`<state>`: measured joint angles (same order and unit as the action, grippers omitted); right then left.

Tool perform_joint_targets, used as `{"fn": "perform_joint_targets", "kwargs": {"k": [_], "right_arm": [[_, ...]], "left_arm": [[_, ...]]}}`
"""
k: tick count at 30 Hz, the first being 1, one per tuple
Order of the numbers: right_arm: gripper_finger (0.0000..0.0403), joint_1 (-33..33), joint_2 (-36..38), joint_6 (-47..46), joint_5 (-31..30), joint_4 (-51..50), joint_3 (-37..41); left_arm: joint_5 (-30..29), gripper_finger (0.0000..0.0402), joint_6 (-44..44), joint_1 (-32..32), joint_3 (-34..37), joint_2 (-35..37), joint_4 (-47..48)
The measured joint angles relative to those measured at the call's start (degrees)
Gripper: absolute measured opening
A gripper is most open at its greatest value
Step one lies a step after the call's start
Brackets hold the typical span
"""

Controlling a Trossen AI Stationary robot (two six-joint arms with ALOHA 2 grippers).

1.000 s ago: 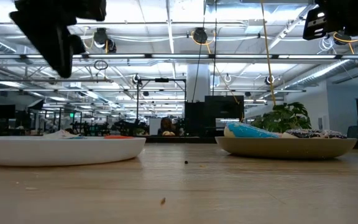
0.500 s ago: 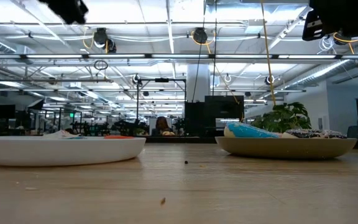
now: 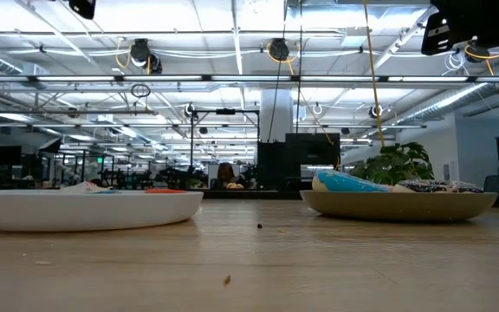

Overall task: Pick & Place donuts
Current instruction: Return to Home Position

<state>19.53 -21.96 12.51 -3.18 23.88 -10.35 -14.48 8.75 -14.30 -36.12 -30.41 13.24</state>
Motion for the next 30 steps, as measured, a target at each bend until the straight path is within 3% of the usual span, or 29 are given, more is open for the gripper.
{"fn": "perform_joint_targets", "kwargs": {"k": [3,7,11,18,26,30], "right_arm": [[0.0,0.0,-0.02,-1.86,-0.79,0.85,0.0],[0.0,-0.3,0.55,-1.57,-3.72,1.24,0.0],[0.0,-1.66,2.64,-1.13,-4.24,-0.39,0.44],[0.0,-6.63,9.93,-2.42,-4.32,5.44,7.99],[0.0,-9.72,14.62,-5.84,-4.22,1.46,9.26],[0.0,-10.28,14.87,-4.98,-4.24,-1.05,9.31]], "left_arm": [[2.44,0.0002,1.89,1.99,6.52,4.63,-6.79],[3.35,0.0001,1.44,5.6,12.0,9.02,-6.8],[10.07,0.0001,0.58,9.05,16.74,12.81,-8.68],[15.28,0.0001,-0.49,13.87,24.14,16.11,-13.59],[15.94,0.0001,0.53,15.52,29.06,16.74,-15.12],[16.01,0.0001,1.68,15.52,33.49,16.72,-22.69]]}}
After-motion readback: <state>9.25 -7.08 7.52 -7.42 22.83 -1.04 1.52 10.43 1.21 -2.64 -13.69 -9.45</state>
